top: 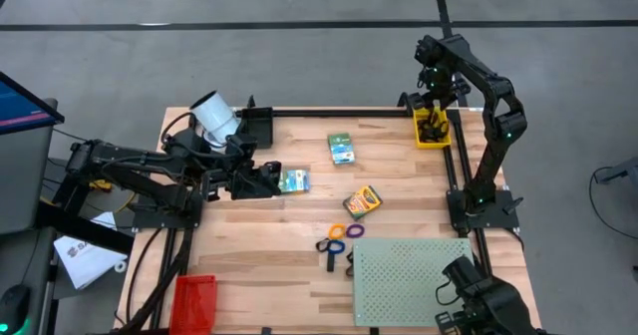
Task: Pick & Place Office Desk Supplies
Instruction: Put the black rubber band into the yellow bin
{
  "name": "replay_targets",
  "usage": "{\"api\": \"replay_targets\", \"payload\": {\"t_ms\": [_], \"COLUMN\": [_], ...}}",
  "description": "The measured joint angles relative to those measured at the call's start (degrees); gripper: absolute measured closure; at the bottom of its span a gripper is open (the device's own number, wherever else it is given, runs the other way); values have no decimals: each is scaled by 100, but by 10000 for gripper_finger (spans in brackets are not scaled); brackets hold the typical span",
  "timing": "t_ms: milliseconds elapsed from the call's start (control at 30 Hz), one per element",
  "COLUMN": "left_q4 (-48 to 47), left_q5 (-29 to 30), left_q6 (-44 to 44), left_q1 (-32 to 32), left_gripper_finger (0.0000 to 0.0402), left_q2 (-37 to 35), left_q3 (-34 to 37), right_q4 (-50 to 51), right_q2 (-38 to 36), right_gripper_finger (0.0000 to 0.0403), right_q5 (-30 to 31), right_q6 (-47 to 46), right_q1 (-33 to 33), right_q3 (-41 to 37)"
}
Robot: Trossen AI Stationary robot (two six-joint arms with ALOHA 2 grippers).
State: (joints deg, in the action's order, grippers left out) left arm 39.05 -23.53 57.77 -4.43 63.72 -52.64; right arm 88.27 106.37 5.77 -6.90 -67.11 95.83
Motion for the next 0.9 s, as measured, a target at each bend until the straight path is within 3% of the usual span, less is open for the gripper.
{"api": "replay_targets", "payload": {"t_ms": [367,567,733,900], "left_q4": [-113,-954,-2707,-5704], "left_q5": [-23,-22,-35,123], "left_q6": [10,12,-267,-1204], "left_q1": [-1,-2,-142,-761], "left_gripper_finger": [309,309,309,309], "left_q2": [0,2,0,48], "left_q3": [0,2,2,2], "right_q4": [-83,-524,-1429,-2506], "right_q2": [-452,-1305,-2275,-3136], "right_gripper_finger": [222,222,225,227], "right_q5": [-432,-1448,-2273,-2375], "right_q6": [-6,-425,-1134,-2079], "right_q1": [211,608,1241,2044], "right_q3": [362,722,741,741]}}
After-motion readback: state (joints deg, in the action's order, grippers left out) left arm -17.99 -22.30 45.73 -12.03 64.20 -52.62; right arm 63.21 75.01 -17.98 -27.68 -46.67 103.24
